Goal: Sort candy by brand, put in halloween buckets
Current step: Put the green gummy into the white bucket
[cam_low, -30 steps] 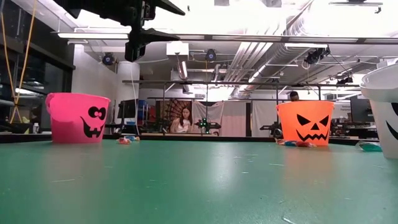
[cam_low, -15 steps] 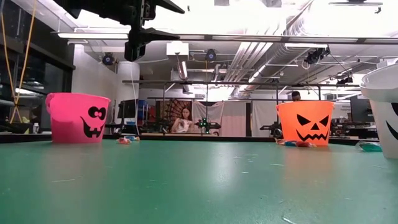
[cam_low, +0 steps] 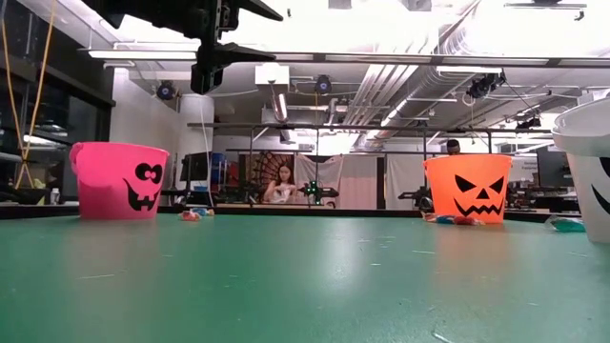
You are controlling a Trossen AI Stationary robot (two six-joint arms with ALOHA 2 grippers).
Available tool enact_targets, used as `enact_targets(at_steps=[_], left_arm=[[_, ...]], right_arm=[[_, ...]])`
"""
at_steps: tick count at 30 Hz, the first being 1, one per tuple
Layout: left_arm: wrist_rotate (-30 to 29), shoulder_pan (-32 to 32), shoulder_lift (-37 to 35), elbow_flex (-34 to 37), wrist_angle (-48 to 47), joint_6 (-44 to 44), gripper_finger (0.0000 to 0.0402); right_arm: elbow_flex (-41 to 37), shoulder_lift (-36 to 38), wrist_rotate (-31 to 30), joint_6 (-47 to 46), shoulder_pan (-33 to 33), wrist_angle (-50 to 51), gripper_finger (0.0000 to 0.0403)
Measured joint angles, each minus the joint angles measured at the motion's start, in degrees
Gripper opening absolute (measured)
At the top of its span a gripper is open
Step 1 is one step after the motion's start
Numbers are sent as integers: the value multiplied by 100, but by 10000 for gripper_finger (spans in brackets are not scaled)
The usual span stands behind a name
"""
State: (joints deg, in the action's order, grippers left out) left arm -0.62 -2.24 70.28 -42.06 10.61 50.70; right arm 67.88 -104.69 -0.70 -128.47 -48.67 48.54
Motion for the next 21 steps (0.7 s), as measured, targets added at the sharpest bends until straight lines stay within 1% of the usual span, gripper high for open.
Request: enact_targets(at_steps=[9,11,13,16,18,20,21], left_arm=[[0,0,0,0,0,7,197],[0,0,0,0,0,7,197],[0,0,0,0,-3,9,197],[0,0,-2,0,0,11,197],[0,0,-2,0,-4,11,197],[0,0,-2,0,-11,11,197],[1,0,-2,0,-10,11,197]], right_arm=[[0,-44,-20,66,10,237,199],[0,-48,-19,103,10,244,194],[-2,-74,-19,103,10,242,179],[-4,-110,38,145,3,110,134],[-4,-111,42,260,-30,-55,89],[-5,-110,65,349,-76,-222,35],[-9,-94,72,424,-118,-356,18]])
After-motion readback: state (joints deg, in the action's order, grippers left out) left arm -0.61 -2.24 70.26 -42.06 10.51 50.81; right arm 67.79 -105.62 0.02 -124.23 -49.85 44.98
